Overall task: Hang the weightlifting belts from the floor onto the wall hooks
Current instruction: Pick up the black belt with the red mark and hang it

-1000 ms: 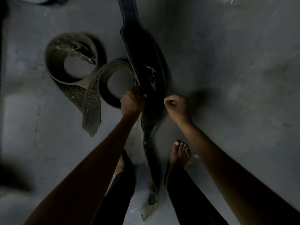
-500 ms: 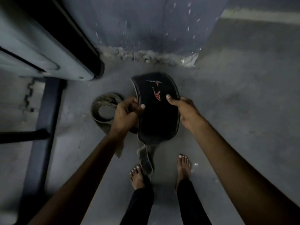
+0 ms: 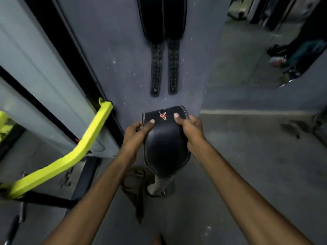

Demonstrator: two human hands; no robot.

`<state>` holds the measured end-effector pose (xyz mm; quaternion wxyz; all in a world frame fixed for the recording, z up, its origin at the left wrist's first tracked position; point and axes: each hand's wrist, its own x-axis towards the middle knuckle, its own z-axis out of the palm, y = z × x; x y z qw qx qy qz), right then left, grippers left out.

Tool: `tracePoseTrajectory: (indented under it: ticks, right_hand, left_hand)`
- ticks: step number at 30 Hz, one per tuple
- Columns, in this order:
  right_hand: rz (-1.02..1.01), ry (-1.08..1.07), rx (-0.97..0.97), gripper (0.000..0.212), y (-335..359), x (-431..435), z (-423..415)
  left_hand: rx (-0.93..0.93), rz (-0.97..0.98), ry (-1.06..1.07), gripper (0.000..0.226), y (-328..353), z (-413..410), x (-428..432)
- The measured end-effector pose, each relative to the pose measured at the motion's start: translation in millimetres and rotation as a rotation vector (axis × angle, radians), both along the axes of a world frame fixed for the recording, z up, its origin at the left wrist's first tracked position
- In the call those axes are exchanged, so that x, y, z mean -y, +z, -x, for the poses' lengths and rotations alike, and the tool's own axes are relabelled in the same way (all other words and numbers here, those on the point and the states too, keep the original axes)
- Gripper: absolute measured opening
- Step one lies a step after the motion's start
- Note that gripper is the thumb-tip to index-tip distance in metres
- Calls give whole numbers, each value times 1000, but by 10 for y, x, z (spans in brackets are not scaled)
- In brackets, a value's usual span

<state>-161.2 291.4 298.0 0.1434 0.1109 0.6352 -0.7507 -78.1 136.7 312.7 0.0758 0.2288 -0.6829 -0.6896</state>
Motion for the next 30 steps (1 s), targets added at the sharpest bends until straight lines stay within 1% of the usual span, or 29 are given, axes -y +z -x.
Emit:
tracePoseTrajectory:
  ticks: [1,3,5,8,10,12,14,16,17,19,20,21,23,24,25,27,28,29,30]
  right_hand:
    - [24,7,-38,25,296,-21,-96]
    - [76,12,-126,24,892,-78,-317]
    - [113,8,-220,21,1475,-124,-547]
    - [151,4,-348,22,2328,-170,-891]
    - [169,4,-435,29,2904,-179,-1118]
    - [170,-8,-520,31,3479,-186,-1363]
    - [168,-22,-592,31,4018,-196,-1616]
    - [162,-48,-660,36,4487,-207,-1855]
    - [152,-68,-684,37,4684,-211,-1964]
    - [156,-89,-723,27,5007,-211,-2184]
    - [174,-90,-738,25,5130,-204,-2280]
    - [192,-92,-747,25,5233,-205,-2379]
    - [210,-97,-767,26,5395,-201,-2549]
    - [219,-93,-767,30,5461,-202,-2618]
    - [224,-90,-760,37,5519,-199,-2689]
    - [226,-87,-764,47,5610,-203,-2813]
    - [225,-85,-769,48,5641,-207,-2866]
    - [220,-76,-775,48,5666,-206,-2938]
    - [217,-63,-785,47,5680,-206,-3004]
  left_hand:
    - [-23,-26,3,25,292,-77,-66]
    - [-74,-50,-3,34,880,-273,-186]
    - [-137,-34,-8,38,1449,-491,-292]
    - [-268,-15,-6,35,2218,-893,-415]
    - [-371,41,-7,32,2648,-1222,-479]
    - [-454,173,-11,27,2948,-1550,-516]
    - [-520,256,-39,22,3156,-1893,-530]
    - [-557,334,-106,13,3235,-2149,-497]
    - [-544,386,-154,7,3263,-2271,-483]
    - [-533,492,-234,24,3279,-2487,-391]
    - [-536,528,-286,27,3299,-2575,-321]
    - [-527,577,-332,23,3363,-2658,-241]
    - [-544,622,-399,6,3607,-2796,-62]
    - [-570,597,-415,14,3781,-2866,-16]
    - [-592,507,-411,24,3996,-2913,28]
    - [-620,222,-457,49,4461,-3005,46]
    - [-623,122,-477,64,4689,-2989,79]
    - [-622,30,-484,73,4907,-2985,87]
    - [-614,-23,-483,75,5115,-2953,113]
